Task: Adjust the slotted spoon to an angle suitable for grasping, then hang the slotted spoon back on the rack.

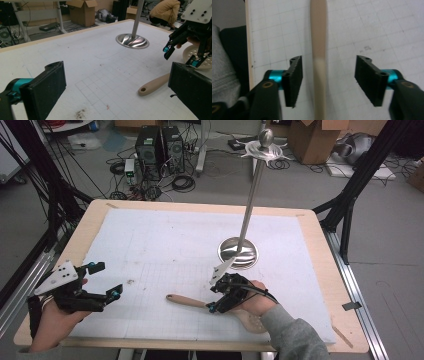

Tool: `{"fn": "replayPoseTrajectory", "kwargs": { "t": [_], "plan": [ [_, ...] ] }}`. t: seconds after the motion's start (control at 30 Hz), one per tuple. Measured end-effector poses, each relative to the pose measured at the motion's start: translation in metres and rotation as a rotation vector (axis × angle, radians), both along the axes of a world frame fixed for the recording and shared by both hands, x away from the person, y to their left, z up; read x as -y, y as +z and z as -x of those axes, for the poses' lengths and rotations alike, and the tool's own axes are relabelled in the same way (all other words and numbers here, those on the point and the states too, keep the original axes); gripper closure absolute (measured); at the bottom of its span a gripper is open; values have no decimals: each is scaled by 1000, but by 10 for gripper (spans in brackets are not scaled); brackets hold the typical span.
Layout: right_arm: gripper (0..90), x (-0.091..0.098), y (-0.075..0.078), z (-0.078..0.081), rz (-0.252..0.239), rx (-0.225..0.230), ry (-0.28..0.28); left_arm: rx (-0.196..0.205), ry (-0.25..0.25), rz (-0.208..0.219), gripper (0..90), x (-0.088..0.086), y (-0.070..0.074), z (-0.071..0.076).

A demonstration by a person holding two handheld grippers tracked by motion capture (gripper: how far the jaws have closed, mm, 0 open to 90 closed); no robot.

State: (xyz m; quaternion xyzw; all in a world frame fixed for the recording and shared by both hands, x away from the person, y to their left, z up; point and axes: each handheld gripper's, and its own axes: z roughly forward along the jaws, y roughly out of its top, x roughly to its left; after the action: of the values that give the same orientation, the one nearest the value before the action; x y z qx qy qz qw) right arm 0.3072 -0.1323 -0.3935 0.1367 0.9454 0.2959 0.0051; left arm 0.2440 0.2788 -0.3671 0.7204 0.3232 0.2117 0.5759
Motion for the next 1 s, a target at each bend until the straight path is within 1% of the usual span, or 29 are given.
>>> {"fn": "replayPoseTrajectory", "kwargs": {
  "t": [0.03, 0.1, 0.13, 0.3, 0.4, 0.53, 0.63, 0.7, 0.8, 0.9, 1.0],
  "plan": [
    [287, 2, 0, 0, -4, -1, -9, 0, -1, -1, 19, 0, 0, -1],
    [209, 7, 1, 1, -5, 3, -13, -3, -5, -3, 18, 1, 0, -1],
    [142, 11, 1, 2, -10, -9, -17, -2, -4, -1, 19, 2, -1, -2],
    [126, 17, 2, 5, -11, -6, -34, -6, -9, -5, 18, 4, -1, -3],
    [127, 22, 2, 6, -10, -9, -35, -6, -9, 0, 19, 5, -1, -4],
    [134, 28, 2, 8, -1, -1, -30, -9, -14, -7, 18, 6, -2, -6],
    [137, 31, 1, 9, -2, -9, -41, -10, -17, -9, 19, 7, -2, -6],
    [138, 33, 1, 9, -1, -6, -41, -11, -21, -10, 19, 8, -2, -6],
    [139, 36, 0, 10, 5, -12, -52, -8, -22, -7, 19, 9, -2, -6],
    [139, 36, -1, 9, 11, -8, -48, -10, -20, -8, 19, 9, -2, -7],
    [140, 36, -2, 9, 31, -9, -51, -12, -23, -10, 19, 10, -2, -6]
  ]
}}
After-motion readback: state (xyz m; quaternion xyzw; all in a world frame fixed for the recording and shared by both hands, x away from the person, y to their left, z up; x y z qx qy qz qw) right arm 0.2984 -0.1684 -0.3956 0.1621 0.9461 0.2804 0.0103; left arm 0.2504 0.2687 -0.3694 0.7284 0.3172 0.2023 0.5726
